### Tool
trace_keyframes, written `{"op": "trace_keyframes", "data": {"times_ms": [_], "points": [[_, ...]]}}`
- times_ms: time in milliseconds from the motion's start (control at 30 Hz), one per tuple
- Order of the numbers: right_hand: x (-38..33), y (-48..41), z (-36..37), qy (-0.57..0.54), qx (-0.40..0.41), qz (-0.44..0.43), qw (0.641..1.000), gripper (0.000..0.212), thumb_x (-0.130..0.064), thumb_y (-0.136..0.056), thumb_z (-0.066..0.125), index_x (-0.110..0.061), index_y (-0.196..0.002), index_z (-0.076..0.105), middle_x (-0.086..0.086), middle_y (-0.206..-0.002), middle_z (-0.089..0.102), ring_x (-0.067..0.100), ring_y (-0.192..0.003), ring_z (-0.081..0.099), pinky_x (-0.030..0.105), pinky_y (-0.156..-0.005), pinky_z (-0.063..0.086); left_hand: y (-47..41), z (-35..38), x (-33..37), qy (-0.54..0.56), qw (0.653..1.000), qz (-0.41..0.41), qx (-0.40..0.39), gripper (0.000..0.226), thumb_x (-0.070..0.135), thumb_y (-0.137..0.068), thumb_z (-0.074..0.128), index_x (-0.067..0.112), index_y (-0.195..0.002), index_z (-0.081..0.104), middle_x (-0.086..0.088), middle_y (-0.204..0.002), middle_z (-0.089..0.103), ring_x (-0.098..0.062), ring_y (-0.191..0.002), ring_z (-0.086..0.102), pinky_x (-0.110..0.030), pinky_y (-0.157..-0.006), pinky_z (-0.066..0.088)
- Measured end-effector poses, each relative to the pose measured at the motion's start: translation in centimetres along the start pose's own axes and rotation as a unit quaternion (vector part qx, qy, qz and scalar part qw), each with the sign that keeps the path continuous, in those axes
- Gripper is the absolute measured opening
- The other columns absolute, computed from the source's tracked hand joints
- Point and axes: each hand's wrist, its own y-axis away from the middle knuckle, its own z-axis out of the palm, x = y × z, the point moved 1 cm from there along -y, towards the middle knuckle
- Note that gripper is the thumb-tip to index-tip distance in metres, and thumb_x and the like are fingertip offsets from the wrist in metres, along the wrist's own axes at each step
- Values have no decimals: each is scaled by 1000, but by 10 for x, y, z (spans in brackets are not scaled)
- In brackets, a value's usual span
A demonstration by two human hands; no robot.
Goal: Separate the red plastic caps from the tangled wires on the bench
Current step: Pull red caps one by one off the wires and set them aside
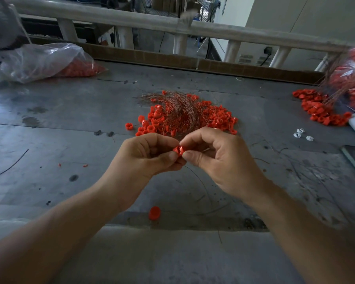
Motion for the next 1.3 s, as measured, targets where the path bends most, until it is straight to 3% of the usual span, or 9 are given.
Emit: {"op": "trace_keyframes", "data": {"times_ms": [300,700,1000,1300], "points": [[2,0,0,48,15,-31,998,14,-4,-74,71,-9,-87,69,-19,-78,59,-2,-79,60,7,-69,46,1,3,0,-32,999,16,6,21,8,-60,61,7,-80,67,-8,-70,71,-14,-66,69,-16,-61,53],[1,1,3,76,35,-55,995,11,-7,-73,72,-7,-83,70,-6,-75,64,8,-74,62,20,-66,52,3,2,3,1,999,-33,-2,20,8,-58,60,14,-70,76,-9,-66,71,-14,-61,69,-17,-56,53],[1,2,6,91,44,-75,992,11,-11,-69,73,-6,-79,70,-4,-72,66,8,-73,62,16,-63,51,7,1,4,-19,1000,-23,-4,20,6,-58,61,12,-72,75,-12,-70,71,-18,-63,69,-18,-56,54],[5,0,1,-1,24,-56,998,14,-14,-66,75,-10,-79,70,-17,-71,61,-3,-68,61,8,-61,45,5,1,2,2,999,-41,-34,23,9,-59,61,12,-77,75,-10,-71,72,-16,-65,70,-17,-57,53]]}}
